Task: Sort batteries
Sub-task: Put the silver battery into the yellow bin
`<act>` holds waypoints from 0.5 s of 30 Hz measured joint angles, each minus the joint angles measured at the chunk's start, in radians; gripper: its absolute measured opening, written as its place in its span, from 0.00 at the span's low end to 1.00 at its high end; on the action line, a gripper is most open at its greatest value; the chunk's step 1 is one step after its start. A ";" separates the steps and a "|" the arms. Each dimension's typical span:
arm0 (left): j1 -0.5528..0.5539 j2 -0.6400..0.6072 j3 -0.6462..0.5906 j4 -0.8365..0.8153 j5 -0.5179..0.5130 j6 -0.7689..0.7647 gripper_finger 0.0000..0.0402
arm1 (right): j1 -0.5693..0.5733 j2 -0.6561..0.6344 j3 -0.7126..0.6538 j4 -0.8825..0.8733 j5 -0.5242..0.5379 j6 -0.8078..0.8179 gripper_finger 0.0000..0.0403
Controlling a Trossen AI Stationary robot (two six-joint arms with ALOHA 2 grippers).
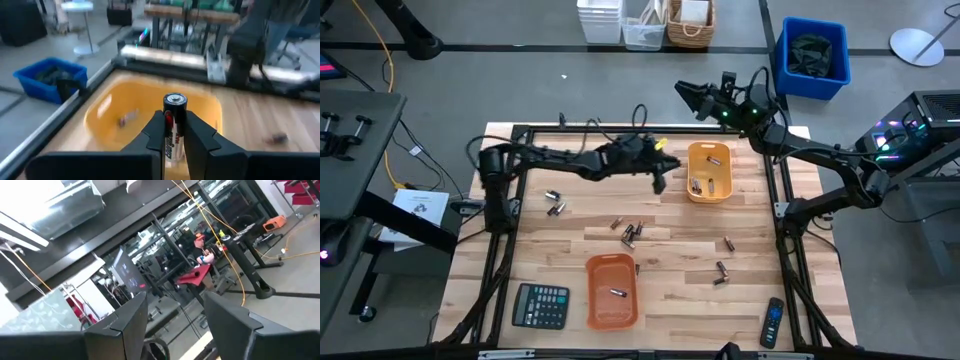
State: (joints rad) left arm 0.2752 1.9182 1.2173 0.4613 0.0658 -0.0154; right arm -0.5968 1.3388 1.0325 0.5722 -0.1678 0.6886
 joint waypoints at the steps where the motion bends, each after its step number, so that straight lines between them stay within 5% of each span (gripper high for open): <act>1: -0.001 0.033 0.031 0.029 0.000 0.000 0.07 | 0.000 0.000 0.000 0.008 0.000 0.010 0.47; 8: -0.003 0.226 0.207 0.106 0.003 -0.038 0.15 | -0.001 0.000 0.000 0.045 0.009 0.021 0.47; 15: -0.001 0.224 0.298 -0.006 0.003 -0.061 0.35 | -0.001 0.000 0.000 0.079 0.009 0.022 0.47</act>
State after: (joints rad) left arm 0.2741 2.1427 1.5154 0.4552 0.0692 -0.0765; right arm -0.5980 1.3388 1.0325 0.6512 -0.1589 0.7105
